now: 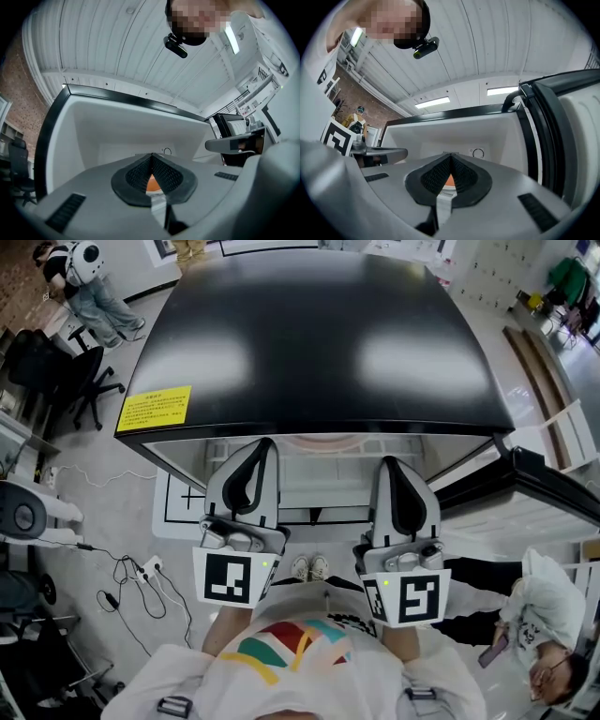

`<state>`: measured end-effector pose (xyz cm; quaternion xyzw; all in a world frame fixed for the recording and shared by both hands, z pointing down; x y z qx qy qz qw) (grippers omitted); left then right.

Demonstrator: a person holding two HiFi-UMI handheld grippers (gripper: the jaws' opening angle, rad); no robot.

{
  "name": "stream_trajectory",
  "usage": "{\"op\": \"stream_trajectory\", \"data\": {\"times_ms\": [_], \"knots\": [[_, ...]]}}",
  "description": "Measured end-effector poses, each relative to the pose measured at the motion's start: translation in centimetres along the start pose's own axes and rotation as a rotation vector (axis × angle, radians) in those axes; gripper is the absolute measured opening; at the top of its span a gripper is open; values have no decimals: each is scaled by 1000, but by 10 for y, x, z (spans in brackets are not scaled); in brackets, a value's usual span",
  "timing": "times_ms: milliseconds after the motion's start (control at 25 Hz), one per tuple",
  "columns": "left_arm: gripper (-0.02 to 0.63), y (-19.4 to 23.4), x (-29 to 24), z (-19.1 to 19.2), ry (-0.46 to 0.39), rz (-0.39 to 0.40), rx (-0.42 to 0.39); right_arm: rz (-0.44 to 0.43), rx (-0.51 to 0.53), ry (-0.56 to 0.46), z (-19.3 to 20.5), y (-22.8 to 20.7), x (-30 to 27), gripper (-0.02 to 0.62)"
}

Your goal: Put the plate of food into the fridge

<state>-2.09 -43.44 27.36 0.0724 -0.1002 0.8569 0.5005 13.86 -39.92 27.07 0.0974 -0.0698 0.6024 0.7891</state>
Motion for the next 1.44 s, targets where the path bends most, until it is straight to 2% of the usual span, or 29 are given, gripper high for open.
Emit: {"op": "stream_trajectory", "data": {"times_ms": [240, 920, 1440], "knots": [[6, 1, 0, 2, 8, -4, 3, 6, 18, 47, 16, 6, 7, -2], [6, -2, -5, 3, 3, 12, 19, -13, 63, 97, 25, 8, 0, -2], [6, 0, -4, 3, 11, 5, 14, -8, 107, 93, 23, 12, -2, -2]]}}
Point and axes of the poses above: the fingertips, and each gripper's own axes: x backward along the fingers, y to its left, z out of its underside, the point moved 3 cm from there along x, backward along the fingers, and after that the axes turned 2 degrees about x, right-handed, at the moved point
